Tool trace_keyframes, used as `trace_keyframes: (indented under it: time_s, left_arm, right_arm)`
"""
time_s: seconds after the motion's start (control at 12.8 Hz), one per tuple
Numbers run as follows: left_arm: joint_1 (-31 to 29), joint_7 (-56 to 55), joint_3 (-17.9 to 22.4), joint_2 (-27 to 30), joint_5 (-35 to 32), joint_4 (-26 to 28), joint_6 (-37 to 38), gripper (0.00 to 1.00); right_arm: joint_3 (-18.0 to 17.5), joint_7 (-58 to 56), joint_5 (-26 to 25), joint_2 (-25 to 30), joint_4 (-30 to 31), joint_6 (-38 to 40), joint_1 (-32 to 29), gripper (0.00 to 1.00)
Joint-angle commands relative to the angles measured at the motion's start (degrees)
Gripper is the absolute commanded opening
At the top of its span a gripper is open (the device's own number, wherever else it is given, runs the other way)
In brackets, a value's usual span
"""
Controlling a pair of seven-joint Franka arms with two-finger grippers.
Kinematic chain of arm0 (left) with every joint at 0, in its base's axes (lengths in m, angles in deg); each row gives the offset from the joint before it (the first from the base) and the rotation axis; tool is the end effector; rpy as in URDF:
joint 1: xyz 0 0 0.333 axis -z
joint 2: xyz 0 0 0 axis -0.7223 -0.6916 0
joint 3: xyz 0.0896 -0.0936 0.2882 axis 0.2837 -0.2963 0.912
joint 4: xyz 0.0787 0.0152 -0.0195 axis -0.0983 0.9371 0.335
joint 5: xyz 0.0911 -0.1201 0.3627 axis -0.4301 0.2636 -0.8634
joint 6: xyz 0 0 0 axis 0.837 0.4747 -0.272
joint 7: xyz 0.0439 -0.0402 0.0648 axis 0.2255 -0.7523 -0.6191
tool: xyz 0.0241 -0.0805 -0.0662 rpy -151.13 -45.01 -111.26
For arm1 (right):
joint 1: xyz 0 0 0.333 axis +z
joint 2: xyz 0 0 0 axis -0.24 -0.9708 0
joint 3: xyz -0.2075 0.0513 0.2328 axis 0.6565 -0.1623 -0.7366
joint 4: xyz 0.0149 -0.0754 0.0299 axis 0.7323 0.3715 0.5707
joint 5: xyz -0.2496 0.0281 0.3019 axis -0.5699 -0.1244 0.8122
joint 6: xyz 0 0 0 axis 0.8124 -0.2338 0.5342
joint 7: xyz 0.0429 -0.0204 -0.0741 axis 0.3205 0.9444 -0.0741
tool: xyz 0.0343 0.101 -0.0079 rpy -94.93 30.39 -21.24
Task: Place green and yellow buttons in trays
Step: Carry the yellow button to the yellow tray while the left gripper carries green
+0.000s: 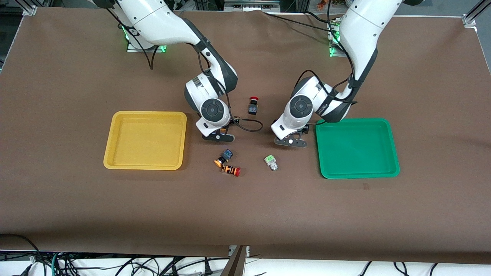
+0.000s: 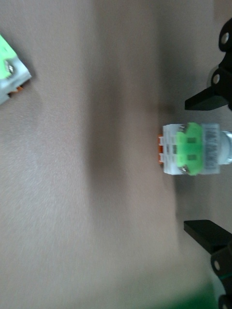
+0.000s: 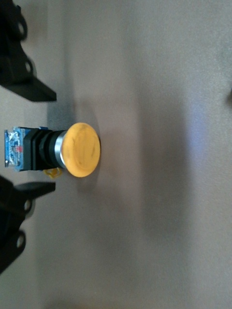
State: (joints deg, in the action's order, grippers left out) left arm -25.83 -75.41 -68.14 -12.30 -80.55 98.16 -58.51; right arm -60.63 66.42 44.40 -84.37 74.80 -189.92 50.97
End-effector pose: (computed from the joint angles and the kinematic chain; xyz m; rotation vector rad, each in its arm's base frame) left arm 0.5194 -0.3402 0.1672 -3.1130 0.1954 0.2387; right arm 0.5067 0.4320 0.1808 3.0815 -0.1372 -0.4348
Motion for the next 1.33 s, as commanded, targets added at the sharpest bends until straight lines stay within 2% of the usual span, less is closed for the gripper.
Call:
trace_keyframes:
  time_s: [0.0,0.08,0.16,0.39,0.55,0.71,0.86,0.94,1.1,1.18,1.25]
  left_arm:
    - [0.24,0.9,0.2,0.04,-1.17,-0.51,-0.51,0.52]
    - [0.24,0.81,0.2,0.04,-1.17,-0.51,-0.33,0.17]
    - [0.24,0.72,0.2,0.21,-1.17,-0.51,-0.33,0.0]
    - [-0.02,0.63,0.2,2.66,-1.17,-0.86,2.46,0.0]
    - [-0.99,1.51,0.72,7.48,-1.52,-1.47,10.52,0.0]
    - [-5.53,5.61,0.9,9.53,-1.96,-3.22,18.1,0.0]
    - [-13.51,18.58,1.25,8.92,-1.96,-3.58,18.22,0.0]
    - [-17.21,24.22,1.08,7.79,-2.05,-3.58,17.6,0.0]
    - [-20.14,28.75,1.16,4.54,-1.96,-2.89,13.66,0.0]
    - [-20.24,28.67,1.16,2.96,-1.96,-2.88,13.3,0.17]
    - [-20.24,27.89,1.16,2.94,-1.87,-3.06,13.38,0.99]
  right_arm:
    - [0.43,0.35,1.06,0.59,1.03,-0.78,0.36,0.0]
    - [0.61,-0.53,1.06,1.2,0.95,-0.17,0.19,0.0]
    - [1.13,-1.93,0.97,2.51,0.6,0.71,-0.07,0.0]
    - [4.73,-15.33,0.97,6.92,-1.77,12.54,-7.42,0.0]
    - [7.88,-26.14,-0.34,7.54,-2.13,16.09,-12.45,0.0]
    - [14.63,-37.57,-0.7,7.19,-1.6,16.97,-13.35,0.0]
    - [20.09,-42.79,-0.7,5.61,-0.03,16.98,-13.96,0.0]
    - [20.81,-44.11,-0.7,5.0,0.85,16.8,-15.36,0.0]
    - [20.82,-44.22,-0.7,4.64,2.69,16.54,-18.26,0.0]
    - [20.82,-43.95,-0.52,4.29,3.75,16.01,-18.71,0.01]
    - [20.82,-43.6,-0.35,3.94,3.85,15.83,-18.97,0.64]
